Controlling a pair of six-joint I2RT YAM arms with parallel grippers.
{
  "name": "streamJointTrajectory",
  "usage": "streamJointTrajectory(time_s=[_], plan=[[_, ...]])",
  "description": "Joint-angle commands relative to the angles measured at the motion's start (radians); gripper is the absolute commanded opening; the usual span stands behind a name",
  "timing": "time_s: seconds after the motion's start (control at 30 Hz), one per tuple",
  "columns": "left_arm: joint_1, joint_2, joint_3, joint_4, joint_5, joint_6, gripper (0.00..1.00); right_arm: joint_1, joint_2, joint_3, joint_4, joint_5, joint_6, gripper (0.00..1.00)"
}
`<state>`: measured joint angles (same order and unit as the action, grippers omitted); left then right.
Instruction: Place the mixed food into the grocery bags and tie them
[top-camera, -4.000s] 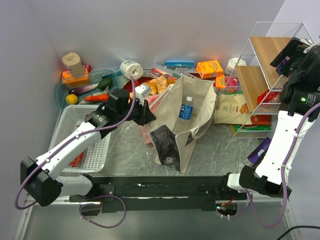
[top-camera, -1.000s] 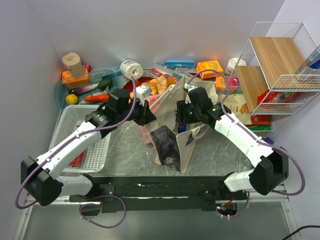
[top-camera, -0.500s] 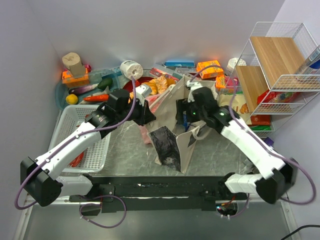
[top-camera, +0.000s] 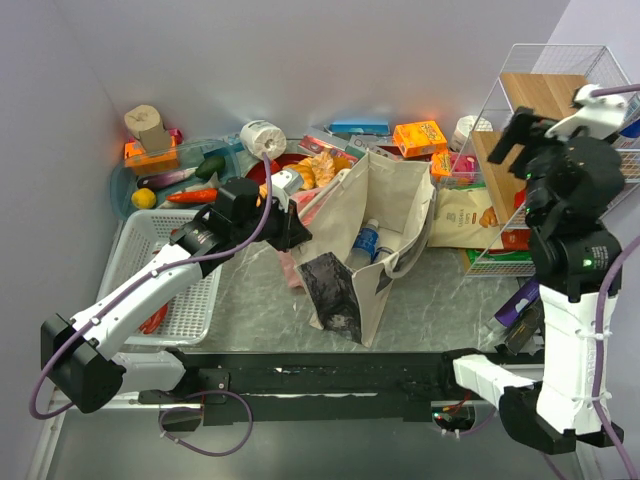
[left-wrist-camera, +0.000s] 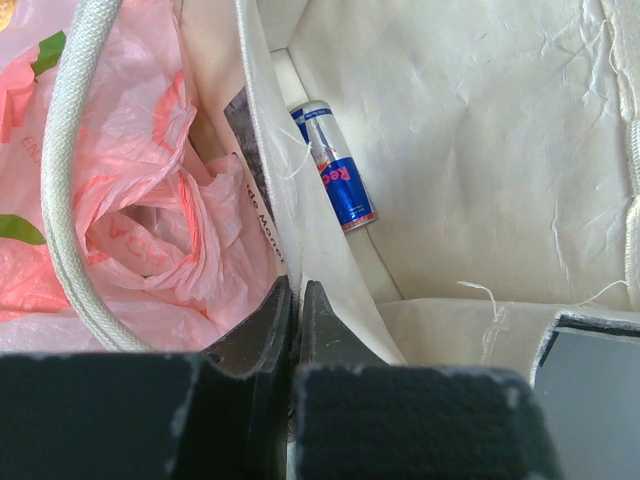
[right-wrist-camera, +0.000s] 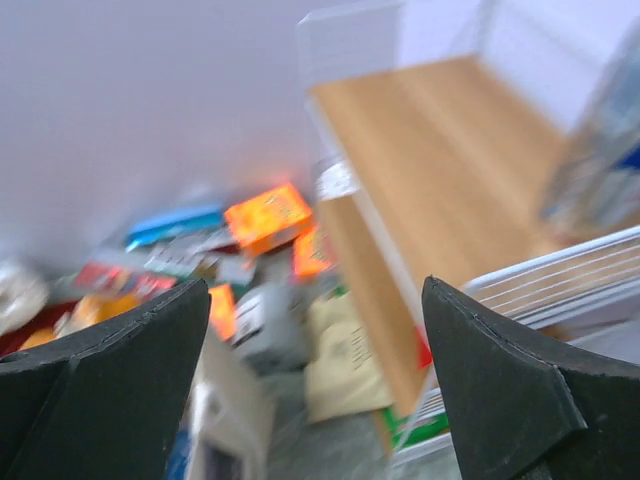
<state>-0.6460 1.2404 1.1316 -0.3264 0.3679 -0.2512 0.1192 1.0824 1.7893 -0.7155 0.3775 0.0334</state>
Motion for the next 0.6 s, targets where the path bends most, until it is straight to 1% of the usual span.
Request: streamJointTrajectory(time_s=[0.0, 0.03, 0.1, 0.13, 0.17, 0.27, 0.33, 0.4, 0.57], plan=[[-0.003, -0.029, -0.003, 0.026, 0.009, 0.013, 0.01, -0.056, 0.065, 0.082, 0.054, 0.129, -0.136, 0.95], [-0.004, -0.027, -0.003, 0.027, 0.012, 0.013, 0.01, -0.084, 0.07, 0.085, 0.071, 0.168, -0.154, 0.95], [-0.003, -0.022, -0.001, 0.026, 0.016, 0.013, 0.01, -0.115, 0.076, 0.076, 0.109, 0.184, -0.161, 0.97], [-0.004, -0.022, -0.003, 0.024, 0.019, 0.012, 0.01, -0.156, 0.079, 0.073, 0.134, 0.184, -0.164, 0.97], [-0.004, -0.022, -0.003, 0.026, 0.02, 0.012, 0.01, -0.212, 0.091, 0.074, 0.137, 0.155, -0.159, 0.98], [-0.004, -0.018, -0.006, 0.03, 0.023, 0.01, 0.01, -0.304, 0.147, 0.114, 0.122, 0.103, -0.142, 0.99], [-0.003, -0.013, -0.007, 0.032, 0.029, 0.009, 0.01, -0.34, 0.172, 0.148, 0.114, 0.077, -0.13, 0.99], [-0.003, -0.004, -0.006, 0.029, 0.034, 0.009, 0.01, -0.38, 0.18, 0.141, 0.132, 0.037, -0.122, 0.99], [-0.004, 0.008, -0.006, 0.029, 0.039, 0.007, 0.01, -0.452, 0.195, 0.134, 0.154, 0.003, -0.095, 0.99]])
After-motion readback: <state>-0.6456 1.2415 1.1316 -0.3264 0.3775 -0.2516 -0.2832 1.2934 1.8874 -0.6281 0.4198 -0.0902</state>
